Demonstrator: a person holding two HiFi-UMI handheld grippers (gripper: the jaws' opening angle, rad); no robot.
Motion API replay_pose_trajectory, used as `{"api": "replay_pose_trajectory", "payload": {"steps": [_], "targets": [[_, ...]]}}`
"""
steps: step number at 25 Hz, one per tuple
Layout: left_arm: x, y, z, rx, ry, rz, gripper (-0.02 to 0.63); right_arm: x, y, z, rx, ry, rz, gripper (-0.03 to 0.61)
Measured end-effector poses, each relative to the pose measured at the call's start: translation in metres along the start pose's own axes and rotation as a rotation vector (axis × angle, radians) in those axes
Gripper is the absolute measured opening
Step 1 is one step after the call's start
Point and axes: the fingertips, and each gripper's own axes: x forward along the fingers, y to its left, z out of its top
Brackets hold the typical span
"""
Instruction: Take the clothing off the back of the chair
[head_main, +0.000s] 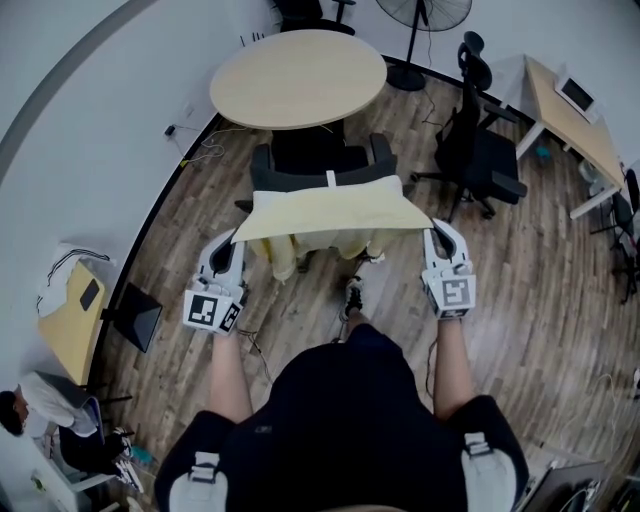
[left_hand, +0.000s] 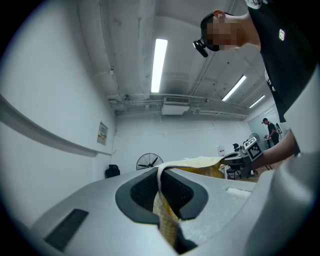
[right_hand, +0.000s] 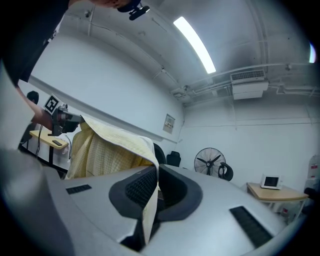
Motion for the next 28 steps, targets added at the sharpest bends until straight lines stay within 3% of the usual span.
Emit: {"api": "replay_pose_trajectory", "payload": {"steps": [5,18,28], "targets": [[-0.011,-0.004,0.004,-0.015,-0.015,-0.004,0.005,-0.017,0.004,0.001,-0.001,0.000,-0.022,0.003],[-0.046,-0.018,-0.011,-0.011,0.055,0.065,0.005,-0.027,0.026,-0.029,-0.005,0.080,0.059,0.003],[-0.075,-0.075,0.003,-0.015,0.085,0.103,0.005,-0.088,0.014,-0.031,0.004,0.091,0.088,0.003]]}}
